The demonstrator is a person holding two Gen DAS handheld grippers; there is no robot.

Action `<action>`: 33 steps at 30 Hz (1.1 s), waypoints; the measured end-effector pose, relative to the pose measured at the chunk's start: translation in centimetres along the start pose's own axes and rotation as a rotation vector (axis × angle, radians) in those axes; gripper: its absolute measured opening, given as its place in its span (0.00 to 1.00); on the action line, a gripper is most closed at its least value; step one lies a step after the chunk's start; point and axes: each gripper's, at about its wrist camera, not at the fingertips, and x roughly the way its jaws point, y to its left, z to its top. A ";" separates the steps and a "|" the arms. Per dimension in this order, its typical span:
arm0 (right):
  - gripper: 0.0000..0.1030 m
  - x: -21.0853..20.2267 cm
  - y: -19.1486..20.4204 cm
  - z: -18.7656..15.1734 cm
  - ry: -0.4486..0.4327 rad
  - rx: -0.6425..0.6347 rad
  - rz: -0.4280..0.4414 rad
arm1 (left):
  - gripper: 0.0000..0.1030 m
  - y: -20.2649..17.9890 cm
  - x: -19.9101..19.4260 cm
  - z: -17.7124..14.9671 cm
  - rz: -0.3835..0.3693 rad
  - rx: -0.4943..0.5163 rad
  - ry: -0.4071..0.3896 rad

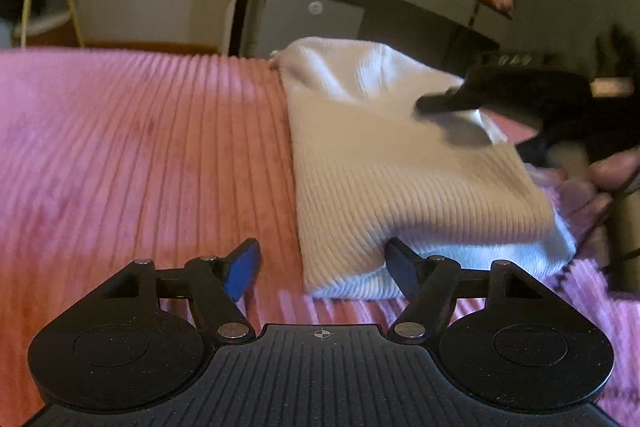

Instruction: Fold small clothes

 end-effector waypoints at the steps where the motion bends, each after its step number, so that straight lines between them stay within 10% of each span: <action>1: 0.40 0.4 0.4 0.1 0.008 -0.016 0.009 | 0.72 0.4 0.0 0.1 -0.010 -0.023 -0.004; 7: 0.62 3.0 2.1 0.4 0.076 -0.050 0.029 | 0.71 1.5 0.5 0.2 -0.045 -0.083 0.007; 11: 0.22 3.5 5.3 -0.5 0.061 -0.226 -0.151 | 0.73 2.2 0.6 0.4 -0.066 -0.124 0.006; 21: 0.20 -4.4 9.0 -1.3 -0.253 -0.439 -0.194 | 0.78 2.2 -0.8 0.9 -0.094 -0.186 -0.058; 33: 0.21 -2.1 2.4 -1.0 -0.265 -0.472 -0.424 | 0.77 0.9 -1.1 1.5 -0.146 -0.102 -0.049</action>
